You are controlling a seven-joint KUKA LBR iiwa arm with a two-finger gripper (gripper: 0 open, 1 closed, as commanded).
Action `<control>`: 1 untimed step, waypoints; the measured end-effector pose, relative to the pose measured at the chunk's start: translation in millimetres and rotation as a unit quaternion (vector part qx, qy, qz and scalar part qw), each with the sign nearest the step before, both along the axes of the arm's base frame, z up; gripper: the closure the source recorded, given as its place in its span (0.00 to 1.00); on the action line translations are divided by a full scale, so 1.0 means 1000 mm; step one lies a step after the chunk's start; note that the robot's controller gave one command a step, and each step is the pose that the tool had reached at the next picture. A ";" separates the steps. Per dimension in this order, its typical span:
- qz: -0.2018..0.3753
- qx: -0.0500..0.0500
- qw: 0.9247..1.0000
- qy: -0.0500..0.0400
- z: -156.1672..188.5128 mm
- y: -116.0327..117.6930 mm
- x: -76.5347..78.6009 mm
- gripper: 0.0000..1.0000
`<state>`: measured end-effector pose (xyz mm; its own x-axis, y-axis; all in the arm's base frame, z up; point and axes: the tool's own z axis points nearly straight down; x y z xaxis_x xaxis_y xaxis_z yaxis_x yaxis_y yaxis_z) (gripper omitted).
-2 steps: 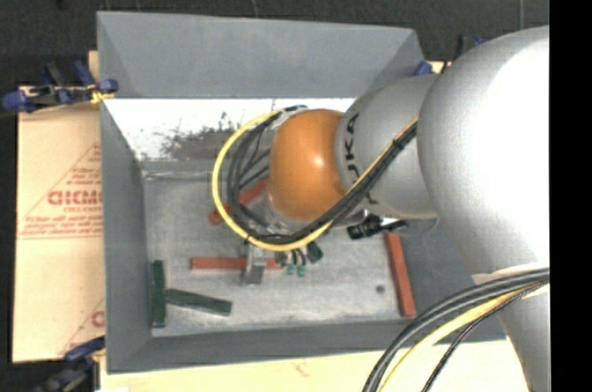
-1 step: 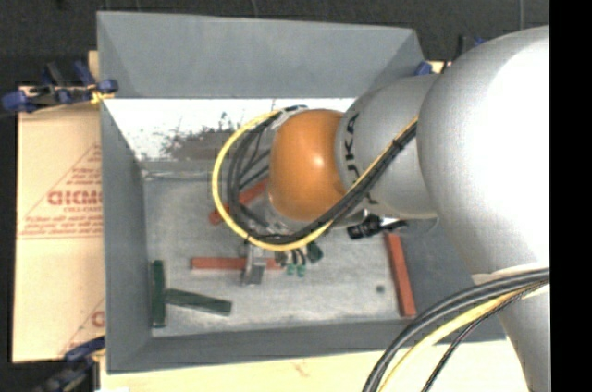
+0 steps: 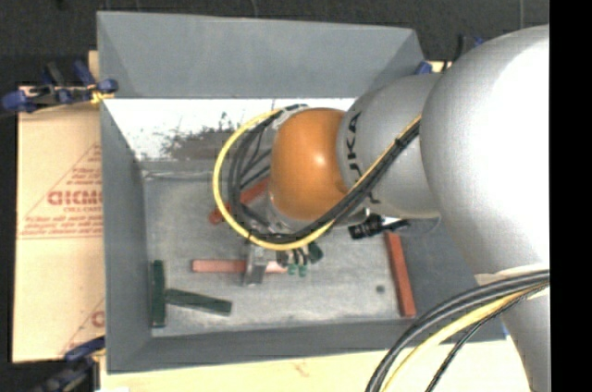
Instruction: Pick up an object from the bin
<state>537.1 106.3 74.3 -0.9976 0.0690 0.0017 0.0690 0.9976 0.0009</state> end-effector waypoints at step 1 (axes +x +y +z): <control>0.000 0.000 1.000 0.002 0.019 0.000 -0.001 1.00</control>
Offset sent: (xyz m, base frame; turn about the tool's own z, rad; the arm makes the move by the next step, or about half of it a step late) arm 0.0000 0.0002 0.0677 0.0000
